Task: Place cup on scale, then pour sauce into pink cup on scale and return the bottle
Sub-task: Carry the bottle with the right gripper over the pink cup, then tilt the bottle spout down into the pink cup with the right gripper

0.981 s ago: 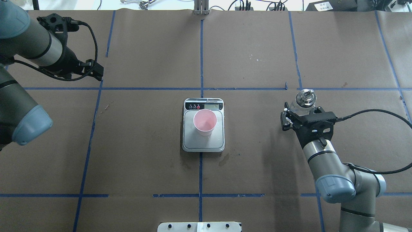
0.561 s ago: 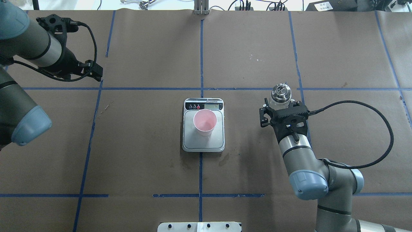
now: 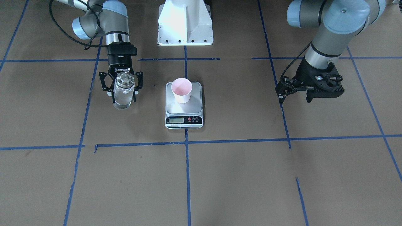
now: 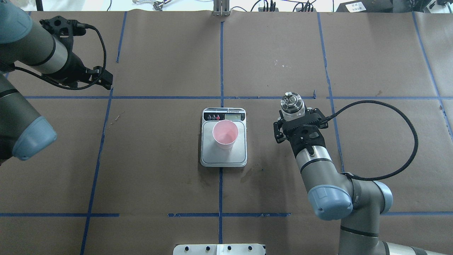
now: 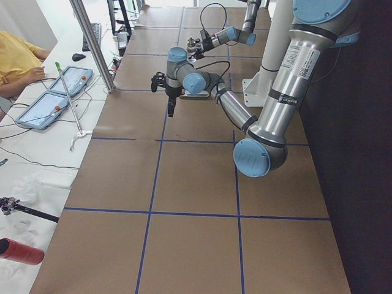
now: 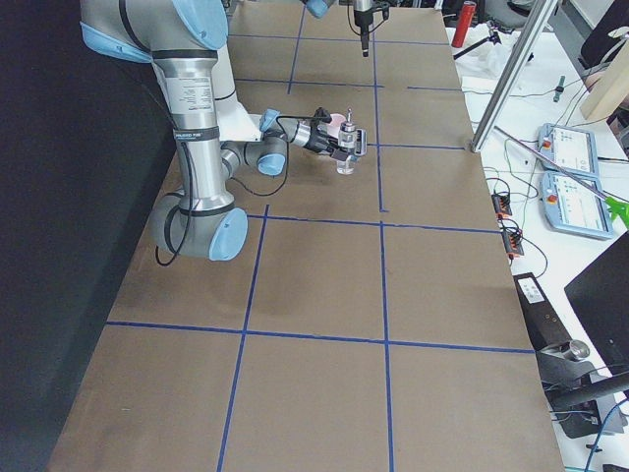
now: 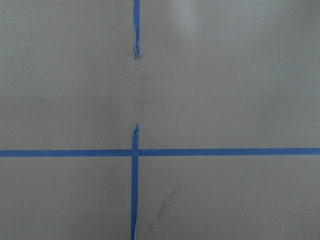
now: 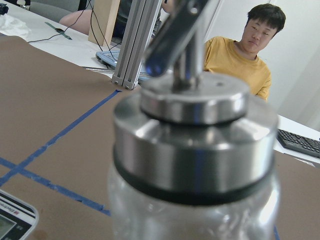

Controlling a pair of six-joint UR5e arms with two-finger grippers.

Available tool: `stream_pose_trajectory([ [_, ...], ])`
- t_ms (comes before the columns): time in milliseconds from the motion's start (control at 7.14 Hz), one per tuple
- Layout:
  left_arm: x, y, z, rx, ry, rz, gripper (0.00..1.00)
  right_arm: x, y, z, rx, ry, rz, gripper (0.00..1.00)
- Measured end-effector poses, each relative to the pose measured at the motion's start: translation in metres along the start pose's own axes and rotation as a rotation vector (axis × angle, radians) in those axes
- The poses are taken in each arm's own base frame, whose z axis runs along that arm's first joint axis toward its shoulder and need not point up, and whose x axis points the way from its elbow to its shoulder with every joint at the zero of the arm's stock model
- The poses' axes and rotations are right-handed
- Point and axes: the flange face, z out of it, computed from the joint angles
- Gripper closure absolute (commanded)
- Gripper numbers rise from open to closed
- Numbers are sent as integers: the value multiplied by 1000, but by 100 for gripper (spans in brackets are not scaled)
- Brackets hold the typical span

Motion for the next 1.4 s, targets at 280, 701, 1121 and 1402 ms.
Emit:
stream_pose_trajectory([
  [280, -2, 0, 2, -3, -4, 7, 0, -25, -20, 4, -23, 64, -162, 100],
  [701, -5, -1, 6, -7, -11, 5, 0, -46, -42, 8, -62, 189, -524, 100],
  [1121, -5, 0, 8, -11, -12, 5, 0, -51, -32, 10, -96, 255, -759, 100],
  [1402, -4, 0, 9, -12, -12, 4, 0, -60, -27, 5, -98, 295, -883, 100],
])
